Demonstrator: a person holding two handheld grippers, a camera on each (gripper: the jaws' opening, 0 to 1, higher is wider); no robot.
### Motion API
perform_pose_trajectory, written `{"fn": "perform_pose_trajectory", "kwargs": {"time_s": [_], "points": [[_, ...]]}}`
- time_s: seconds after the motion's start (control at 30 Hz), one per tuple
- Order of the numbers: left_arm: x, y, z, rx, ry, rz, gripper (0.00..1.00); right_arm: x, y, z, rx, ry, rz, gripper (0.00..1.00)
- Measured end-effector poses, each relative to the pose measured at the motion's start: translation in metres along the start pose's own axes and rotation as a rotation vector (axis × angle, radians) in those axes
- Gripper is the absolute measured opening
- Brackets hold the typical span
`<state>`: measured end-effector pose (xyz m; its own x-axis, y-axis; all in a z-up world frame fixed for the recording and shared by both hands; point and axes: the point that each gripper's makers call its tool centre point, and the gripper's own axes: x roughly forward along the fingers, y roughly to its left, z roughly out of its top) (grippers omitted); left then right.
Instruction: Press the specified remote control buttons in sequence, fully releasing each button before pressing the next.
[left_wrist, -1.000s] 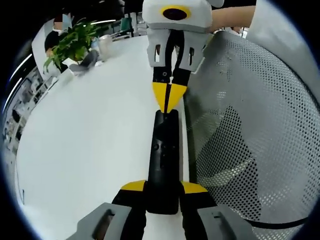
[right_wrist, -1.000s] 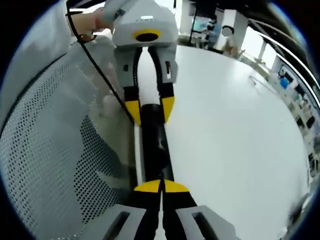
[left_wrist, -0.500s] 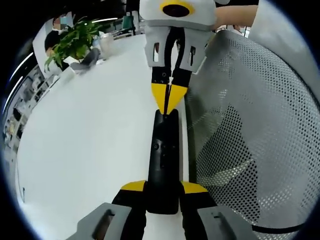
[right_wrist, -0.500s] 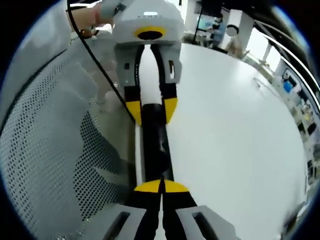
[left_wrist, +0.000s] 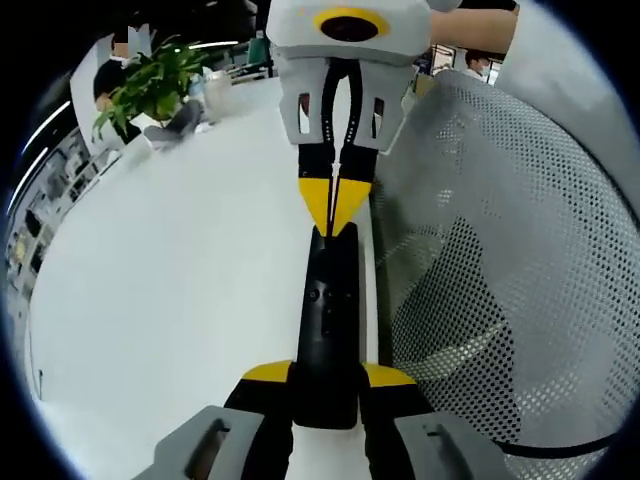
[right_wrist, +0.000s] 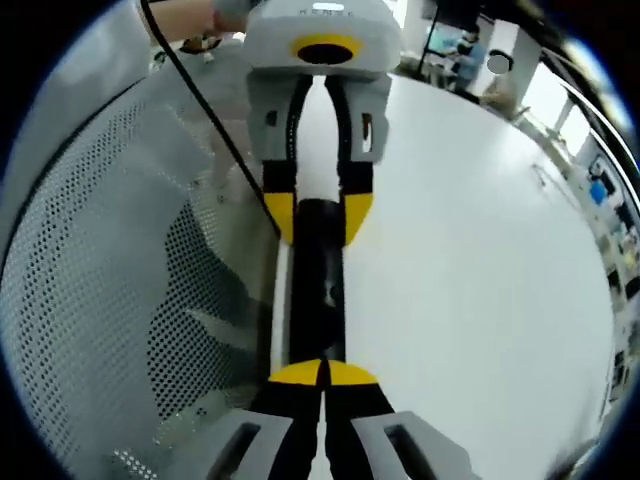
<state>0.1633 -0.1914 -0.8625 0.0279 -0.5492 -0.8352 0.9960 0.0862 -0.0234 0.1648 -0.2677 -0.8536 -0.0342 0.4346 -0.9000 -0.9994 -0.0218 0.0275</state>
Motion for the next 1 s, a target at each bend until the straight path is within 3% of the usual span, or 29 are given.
{"fn": "perform_pose_trajectory", "kwargs": {"time_s": [0.1, 0.17, 0.4, 0.5, 0.73, 1.0], "points": [[0.000, 0.000, 0.001, -0.005, -0.001, -0.002, 0.24, 0.001, -0.006, 0.001, 0.007, -0.010, 0.018, 0.00], [0.001, 0.003, 0.002, -0.049, -0.013, 0.003, 0.24, 0.003, -0.007, 0.003, 0.010, -0.011, 0.023, 0.00], [0.001, 0.001, 0.001, -0.019, 0.028, 0.014, 0.25, 0.008, -0.021, 0.007, 0.071, -0.025, 0.021, 0.00], [0.001, 0.001, 0.000, -0.015, 0.030, 0.019, 0.25, 0.009, -0.022, -0.001, 0.045, 0.025, -0.017, 0.00], [0.001, 0.001, 0.000, -0.004, 0.008, 0.014, 0.25, 0.002, -0.017, 0.010, 0.140, -0.088, -0.071, 0.00], [0.001, 0.001, 0.001, 0.012, 0.023, 0.003, 0.25, -0.009, -0.017, 0.018, 0.135, -0.056, -0.098, 0.00]]}}
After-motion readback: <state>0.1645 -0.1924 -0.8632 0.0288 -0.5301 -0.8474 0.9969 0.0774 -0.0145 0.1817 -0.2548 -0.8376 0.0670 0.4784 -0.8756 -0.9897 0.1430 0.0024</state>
